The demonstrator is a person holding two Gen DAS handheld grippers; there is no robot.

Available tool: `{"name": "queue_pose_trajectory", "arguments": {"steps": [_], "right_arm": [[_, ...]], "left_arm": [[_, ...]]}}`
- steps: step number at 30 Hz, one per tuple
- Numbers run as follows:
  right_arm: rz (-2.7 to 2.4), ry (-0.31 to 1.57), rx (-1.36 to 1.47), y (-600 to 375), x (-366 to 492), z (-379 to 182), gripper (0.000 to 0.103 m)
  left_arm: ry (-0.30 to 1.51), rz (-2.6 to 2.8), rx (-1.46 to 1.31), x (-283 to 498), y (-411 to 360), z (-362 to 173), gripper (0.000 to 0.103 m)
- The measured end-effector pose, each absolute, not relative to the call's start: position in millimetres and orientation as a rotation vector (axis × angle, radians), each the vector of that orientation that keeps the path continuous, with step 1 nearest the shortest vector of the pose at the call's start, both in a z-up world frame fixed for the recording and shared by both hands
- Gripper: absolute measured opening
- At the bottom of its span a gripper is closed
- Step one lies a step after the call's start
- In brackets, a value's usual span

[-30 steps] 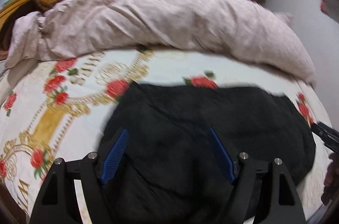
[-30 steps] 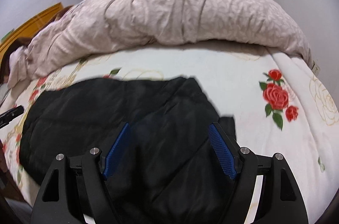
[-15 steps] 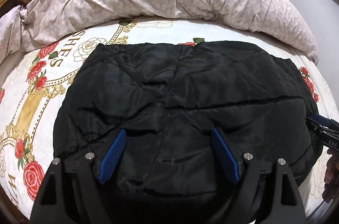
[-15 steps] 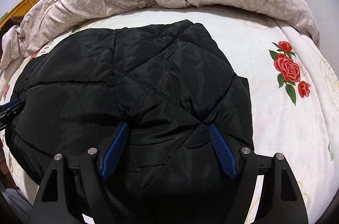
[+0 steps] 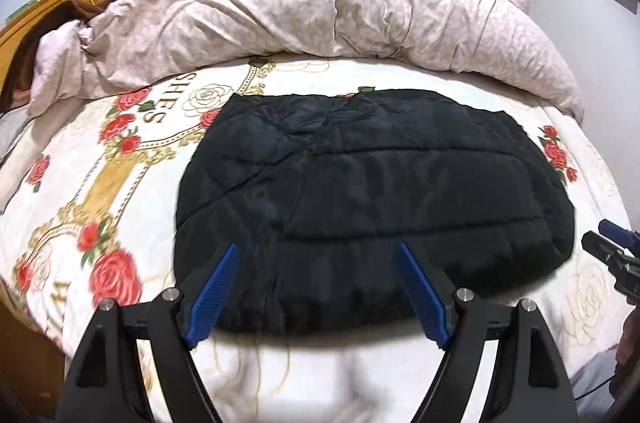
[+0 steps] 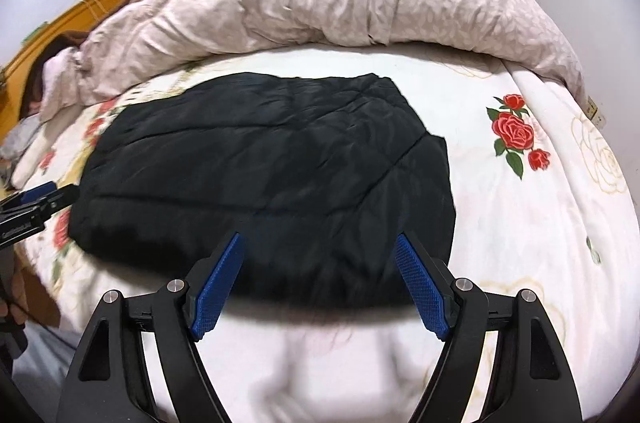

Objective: Fold large clothes

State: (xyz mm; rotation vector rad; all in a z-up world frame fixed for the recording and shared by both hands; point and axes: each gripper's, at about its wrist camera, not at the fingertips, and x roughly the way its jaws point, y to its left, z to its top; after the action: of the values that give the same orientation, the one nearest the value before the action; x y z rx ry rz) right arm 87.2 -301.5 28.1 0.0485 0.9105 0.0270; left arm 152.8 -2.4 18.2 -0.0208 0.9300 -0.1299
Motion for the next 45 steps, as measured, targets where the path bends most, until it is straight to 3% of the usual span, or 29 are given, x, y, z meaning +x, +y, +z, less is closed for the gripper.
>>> {"name": "queue_pose_trajectory", "arguments": {"steps": [20,45], "right_arm": [[0.055,0.882,0.029,-278,-38,53,0.078],[0.066,0.905,0.023,-274,-43,42,0.078]], "left_arm": [[0.947,-0.119,-0.043,17,-4,37,0.083],[0.95,-0.118,-0.022,13,-4,38,0.083]]}}
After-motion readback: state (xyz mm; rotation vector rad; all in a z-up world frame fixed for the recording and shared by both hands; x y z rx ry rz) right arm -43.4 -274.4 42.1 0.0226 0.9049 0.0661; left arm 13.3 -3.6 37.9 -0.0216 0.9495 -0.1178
